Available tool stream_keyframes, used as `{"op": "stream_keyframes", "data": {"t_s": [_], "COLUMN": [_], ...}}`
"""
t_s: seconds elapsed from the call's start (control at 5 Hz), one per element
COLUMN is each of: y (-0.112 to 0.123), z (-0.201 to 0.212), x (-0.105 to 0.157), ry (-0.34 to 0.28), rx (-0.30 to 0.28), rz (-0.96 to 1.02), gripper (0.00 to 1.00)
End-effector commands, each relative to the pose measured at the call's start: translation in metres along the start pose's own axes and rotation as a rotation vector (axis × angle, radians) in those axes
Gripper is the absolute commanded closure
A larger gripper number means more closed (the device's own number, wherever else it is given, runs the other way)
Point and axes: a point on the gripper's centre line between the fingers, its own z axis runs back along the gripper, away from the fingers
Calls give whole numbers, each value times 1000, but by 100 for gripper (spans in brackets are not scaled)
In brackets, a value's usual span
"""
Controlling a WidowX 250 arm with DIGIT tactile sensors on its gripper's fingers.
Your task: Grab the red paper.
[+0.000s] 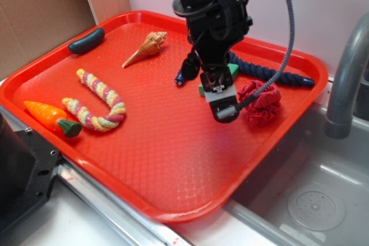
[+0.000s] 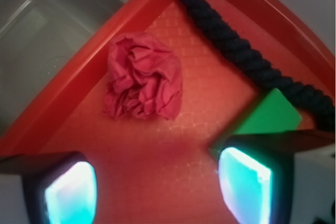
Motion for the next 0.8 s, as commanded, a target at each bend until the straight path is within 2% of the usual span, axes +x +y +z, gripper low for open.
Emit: {"op": "stream_keyframes", "data": {"t_s": [0.0,0.2,0.4,0.6], "y": [-1,-5,-5,-11], "z": [22,-4,-20,-26], "x": [17,33,42,48], "ry": [-90,-124,-180,-193], "rx": [6,47,6,-55], "rz": [-2,-23,-30,-67], "gripper": [0,0,0,0]}}
